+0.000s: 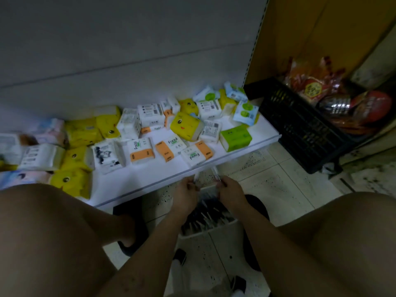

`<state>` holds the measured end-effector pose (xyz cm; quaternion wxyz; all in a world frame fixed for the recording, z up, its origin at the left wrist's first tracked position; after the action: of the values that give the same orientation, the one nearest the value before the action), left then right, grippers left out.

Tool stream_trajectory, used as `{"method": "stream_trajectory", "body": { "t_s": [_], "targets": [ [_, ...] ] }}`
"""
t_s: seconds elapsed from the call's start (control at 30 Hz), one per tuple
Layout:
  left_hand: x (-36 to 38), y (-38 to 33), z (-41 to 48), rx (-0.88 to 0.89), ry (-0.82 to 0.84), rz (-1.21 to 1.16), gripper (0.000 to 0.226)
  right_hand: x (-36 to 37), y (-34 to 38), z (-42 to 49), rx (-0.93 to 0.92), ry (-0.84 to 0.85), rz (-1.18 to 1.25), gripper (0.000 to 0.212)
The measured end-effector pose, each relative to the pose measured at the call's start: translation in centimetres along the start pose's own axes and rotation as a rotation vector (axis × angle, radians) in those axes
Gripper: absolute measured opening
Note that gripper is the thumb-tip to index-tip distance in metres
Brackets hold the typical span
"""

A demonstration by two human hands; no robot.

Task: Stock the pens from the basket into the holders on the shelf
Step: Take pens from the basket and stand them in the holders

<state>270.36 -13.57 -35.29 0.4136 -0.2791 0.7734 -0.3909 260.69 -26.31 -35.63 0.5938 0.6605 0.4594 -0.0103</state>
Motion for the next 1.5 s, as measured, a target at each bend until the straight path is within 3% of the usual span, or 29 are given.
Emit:
{"method": "stream_trajectory", "body": {
  "t_s": [0.13, 0.27, 0.43, 0.67, 0.8, 1.0, 1.13, 1.2, 1.3, 1.5],
  "targets": [
    [-2.6, -4.5, -1.6, 0.2, -0.086, -0.083, 0.024, -2.4, 5.3, -2.1, -0.194, -0.05, 0.086, 0.03],
    [-4.7, -8.4, -3.9, 0.398, -0.064, -0.072, 0.029, -3.8, 9.7, -3.5, -0.329, -0.064, 0.141, 0.027],
    [-7.9, -11.8, -4.5, 0.438, -0.147, -0.14, 0.028, -5.6, 14.7, -5.2, -0.402, -0.069, 0.333, 0.03],
    [-14.3, -18.3, -5.7, 0.479, -0.26, -0.399, 0.017, -8.4, 22.8, -7.2, -0.53, -0.098, 0.395, 0.016],
    [-17.9, -22.9, -6.9, 0.512, -0.224, -0.517, 0.011, -11.1, 28.1, -9.0, -0.684, -0.22, 0.312, 0.019],
    [-22.7, -30.3, -10.2, 0.708, -0.215, -0.423, 0.008, -14.9, 34.7, -11.6, -0.824, -0.244, 0.204, 0.025],
    [-26.0, -34.9, -12.8, 0.89, -0.27, -0.295, 0.031, -17.6, 39.1, -12.8, -0.891, -0.24, 0.236, 0.02],
    [-27.7, -36.7, -13.8, 0.956, -0.32, -0.244, 0.034, -18.8, 41.1, -13.5, -0.928, -0.201, 0.328, 0.032],
    [-29.6, -39.1, -14.6, 1.011, -0.357, -0.19, 0.027, -20.7, 43.9, -14.6, -1.015, -0.251, 0.326, 0.053],
    [-32.8, -43.1, -15.0, 1.054, -0.432, -0.113, 0.024, -21.9, 49.0, -15.6, -1.102, -0.232, 0.357, 0.045]
  ]
}}
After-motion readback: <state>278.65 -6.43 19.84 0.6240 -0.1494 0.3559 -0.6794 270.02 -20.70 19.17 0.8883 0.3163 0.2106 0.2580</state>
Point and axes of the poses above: each hand's wrist, its own z-axis towards the middle knuckle, its own x-axis out of the palm, y = z × x, the point moved 8 cm from there along z, towards the middle knuckle, and after that the axes turned 10 degrees about -y, right-handed, at the moved point
